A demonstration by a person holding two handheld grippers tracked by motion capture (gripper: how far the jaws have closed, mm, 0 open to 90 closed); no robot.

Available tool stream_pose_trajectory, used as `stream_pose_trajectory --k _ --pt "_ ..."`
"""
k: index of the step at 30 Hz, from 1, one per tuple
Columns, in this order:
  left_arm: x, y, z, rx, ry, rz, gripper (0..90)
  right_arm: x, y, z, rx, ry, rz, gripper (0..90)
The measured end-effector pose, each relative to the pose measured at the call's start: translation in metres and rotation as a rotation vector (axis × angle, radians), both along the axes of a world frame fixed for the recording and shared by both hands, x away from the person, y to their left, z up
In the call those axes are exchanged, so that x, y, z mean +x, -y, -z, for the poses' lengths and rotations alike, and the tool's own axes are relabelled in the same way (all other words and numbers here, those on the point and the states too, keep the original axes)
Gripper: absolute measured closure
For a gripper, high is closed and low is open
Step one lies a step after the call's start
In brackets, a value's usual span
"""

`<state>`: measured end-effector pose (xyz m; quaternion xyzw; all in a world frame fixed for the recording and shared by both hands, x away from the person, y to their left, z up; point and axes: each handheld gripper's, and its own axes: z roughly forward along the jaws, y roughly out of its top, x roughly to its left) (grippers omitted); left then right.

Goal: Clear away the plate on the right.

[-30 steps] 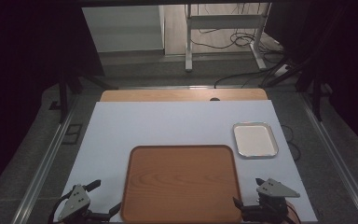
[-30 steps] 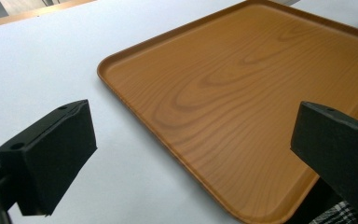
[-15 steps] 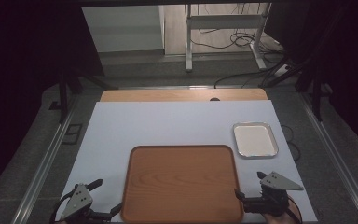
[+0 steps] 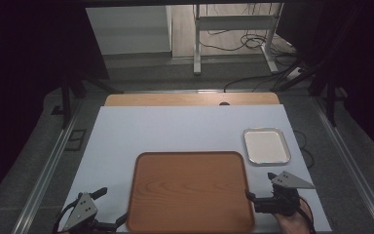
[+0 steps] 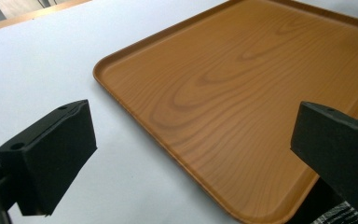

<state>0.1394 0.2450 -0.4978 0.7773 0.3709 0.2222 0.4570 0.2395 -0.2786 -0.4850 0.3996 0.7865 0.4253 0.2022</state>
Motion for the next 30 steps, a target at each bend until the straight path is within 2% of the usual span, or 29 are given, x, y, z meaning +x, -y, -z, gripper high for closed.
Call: stream_pose_trajectory --k 13,19,30 --pt "0.0 0.001 0.0 0.013 0.001 0.008 0.0 0.032 0.018 0.0 -0.001 0.032 0.072 1.1" --pt "0.0 0.001 0.0 0.009 0.0 0.006 0.0 0.047 0.026 0.003 0.033 0.01 0.103 1.1" --pt "0.0 0.001 0.0 0.009 -0.002 0.008 0.0 0.071 0.038 0.004 0.009 -0.014 0.18 0.8"
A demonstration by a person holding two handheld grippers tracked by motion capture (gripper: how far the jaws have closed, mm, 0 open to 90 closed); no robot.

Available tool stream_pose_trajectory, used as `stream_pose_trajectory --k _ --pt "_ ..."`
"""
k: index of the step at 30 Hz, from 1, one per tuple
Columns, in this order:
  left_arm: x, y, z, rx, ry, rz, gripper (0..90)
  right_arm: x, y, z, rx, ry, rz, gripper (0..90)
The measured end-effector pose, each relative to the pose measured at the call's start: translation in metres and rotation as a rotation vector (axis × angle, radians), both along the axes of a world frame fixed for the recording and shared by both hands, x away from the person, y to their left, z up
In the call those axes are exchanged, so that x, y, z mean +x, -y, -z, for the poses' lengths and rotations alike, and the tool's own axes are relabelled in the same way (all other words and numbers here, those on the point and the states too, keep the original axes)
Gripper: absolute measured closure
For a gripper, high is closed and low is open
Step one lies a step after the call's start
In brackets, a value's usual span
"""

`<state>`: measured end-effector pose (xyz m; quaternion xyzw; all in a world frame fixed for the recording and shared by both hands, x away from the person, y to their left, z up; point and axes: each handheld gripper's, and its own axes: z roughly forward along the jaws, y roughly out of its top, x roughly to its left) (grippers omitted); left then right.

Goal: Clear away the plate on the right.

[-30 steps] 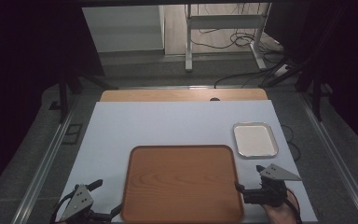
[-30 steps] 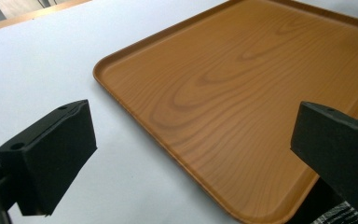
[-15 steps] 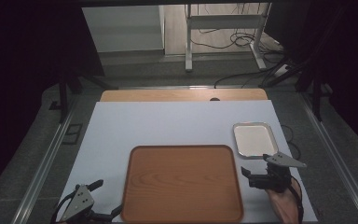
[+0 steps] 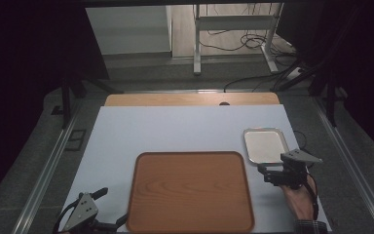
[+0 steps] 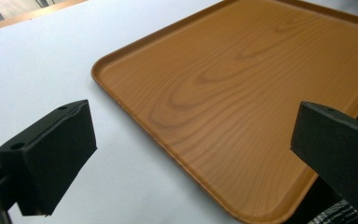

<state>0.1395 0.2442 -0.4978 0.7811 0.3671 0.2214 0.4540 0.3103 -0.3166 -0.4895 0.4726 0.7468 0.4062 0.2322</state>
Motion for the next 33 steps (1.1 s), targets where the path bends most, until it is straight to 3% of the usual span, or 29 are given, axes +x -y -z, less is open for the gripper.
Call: stream_pose_trajectory --k 15,17,28,33 --pt "0.0 0.0 0.0 -0.001 -0.002 -0.002 0.0 0.033 0.013 -0.001 -0.049 -0.054 0.09 0.9" --pt "0.0 0.0 0.0 -0.001 -0.002 -0.002 0.0 0.037 0.015 -0.001 -0.069 -0.062 0.104 4.2" --pt "0.001 0.0 0.0 -0.002 -0.007 -0.004 0.0 0.057 0.037 -0.006 -0.052 -0.121 0.188 28.6" --pt "0.001 -0.001 0.0 -0.004 -0.009 -0.003 0.0 0.068 0.044 -0.007 -0.039 -0.157 0.2 34.7"
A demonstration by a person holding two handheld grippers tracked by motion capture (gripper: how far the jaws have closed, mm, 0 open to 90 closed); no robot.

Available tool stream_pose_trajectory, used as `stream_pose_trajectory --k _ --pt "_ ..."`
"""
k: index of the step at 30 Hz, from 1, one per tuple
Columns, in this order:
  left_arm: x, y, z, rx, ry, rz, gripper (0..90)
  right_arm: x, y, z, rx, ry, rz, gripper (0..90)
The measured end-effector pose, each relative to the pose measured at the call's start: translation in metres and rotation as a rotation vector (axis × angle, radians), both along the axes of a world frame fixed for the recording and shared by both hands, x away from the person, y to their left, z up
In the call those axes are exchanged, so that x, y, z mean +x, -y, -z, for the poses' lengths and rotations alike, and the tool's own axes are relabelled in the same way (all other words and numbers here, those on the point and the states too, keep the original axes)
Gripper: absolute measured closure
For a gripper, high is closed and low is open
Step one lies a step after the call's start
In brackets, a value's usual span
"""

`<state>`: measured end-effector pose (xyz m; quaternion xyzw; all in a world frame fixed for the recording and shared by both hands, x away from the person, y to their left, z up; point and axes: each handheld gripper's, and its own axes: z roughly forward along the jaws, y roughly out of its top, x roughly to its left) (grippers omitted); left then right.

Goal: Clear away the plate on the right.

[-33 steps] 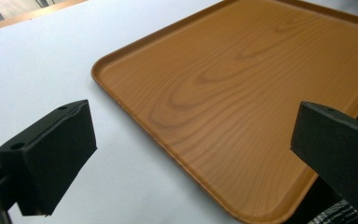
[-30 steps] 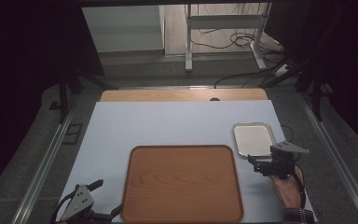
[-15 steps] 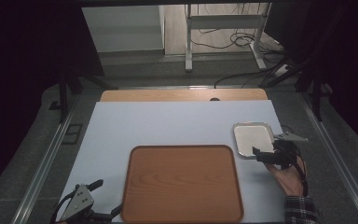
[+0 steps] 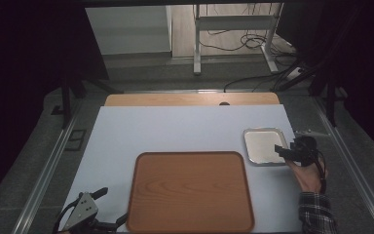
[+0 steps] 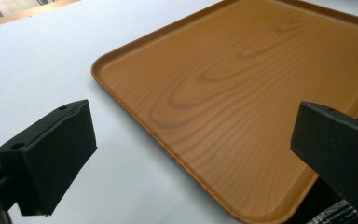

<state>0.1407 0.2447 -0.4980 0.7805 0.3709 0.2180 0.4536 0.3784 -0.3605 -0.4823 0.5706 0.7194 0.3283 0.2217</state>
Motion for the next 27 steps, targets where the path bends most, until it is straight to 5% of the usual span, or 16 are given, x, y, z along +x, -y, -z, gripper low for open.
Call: stream_pose_trajectory --k 16,25,27 --pt "0.001 -0.001 0.0 -0.007 -0.007 -0.003 0.0 0.029 0.024 0.009 -0.055 -0.044 0.087 48.5" --pt "0.001 -0.001 0.0 -0.007 -0.011 -0.003 0.0 0.041 0.033 0.02 0.036 -0.119 0.075 60.9" --pt "0.001 -0.001 0.0 -0.006 -0.01 -0.003 0.0 0.044 0.032 0.022 0.069 -0.146 0.057 75.9"
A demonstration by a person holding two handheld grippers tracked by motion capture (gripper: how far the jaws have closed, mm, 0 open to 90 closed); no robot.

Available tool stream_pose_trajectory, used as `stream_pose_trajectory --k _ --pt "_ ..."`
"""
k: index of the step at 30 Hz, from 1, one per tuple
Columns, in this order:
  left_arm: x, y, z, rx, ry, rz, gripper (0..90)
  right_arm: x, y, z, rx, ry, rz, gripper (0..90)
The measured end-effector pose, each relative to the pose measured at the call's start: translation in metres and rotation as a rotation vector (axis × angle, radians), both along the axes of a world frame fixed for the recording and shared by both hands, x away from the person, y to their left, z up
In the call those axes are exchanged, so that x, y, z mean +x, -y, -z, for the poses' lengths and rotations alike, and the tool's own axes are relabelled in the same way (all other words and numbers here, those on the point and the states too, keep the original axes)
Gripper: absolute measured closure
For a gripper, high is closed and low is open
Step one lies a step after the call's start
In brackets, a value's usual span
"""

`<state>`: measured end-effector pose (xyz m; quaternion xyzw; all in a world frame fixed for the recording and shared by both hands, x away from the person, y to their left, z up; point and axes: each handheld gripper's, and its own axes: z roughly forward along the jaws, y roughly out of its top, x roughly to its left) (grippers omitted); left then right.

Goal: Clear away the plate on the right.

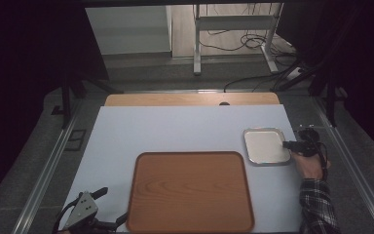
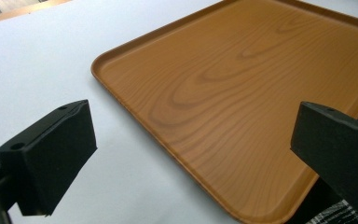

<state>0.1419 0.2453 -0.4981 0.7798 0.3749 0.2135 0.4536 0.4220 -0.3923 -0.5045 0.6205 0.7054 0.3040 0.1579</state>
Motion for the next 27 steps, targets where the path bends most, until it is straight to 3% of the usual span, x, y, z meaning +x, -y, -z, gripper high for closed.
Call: stream_pose_trajectory --k 1,5,6,9,15,22,27 --pt "0.0 0.0 0.0 0.0 0.0 0.0 0.0 0.0 -0.001 0.0 0.017 -0.011 -0.007 82.5" --pt "0.0 0.0 0.0 0.003 0.002 0.001 0.0 0.001 -0.002 -0.002 0.061 -0.042 0.021 86.8" --pt "0.0 0.0 0.0 0.003 0.003 0.001 0.0 0.001 0.002 -0.002 0.133 -0.048 0.028 88.2" --pt "0.0 0.0 0.0 0.002 0.003 0.0 0.0 -0.001 0.005 -0.005 0.176 -0.048 0.035 88.5" --pt "0.0 0.0 0.0 0.001 0.002 -0.002 0.0 -0.004 0.006 -0.009 0.182 -0.031 0.047 88.5" --pt "0.0 0.0 0.0 0.0 0.003 -0.003 0.0 -0.015 0.01 -0.017 0.238 0.006 0.058 88.4" --pt "0.0 0.0 0.0 0.001 0.002 -0.003 0.0 -0.023 0.005 -0.023 0.248 0.016 0.037 88.3"
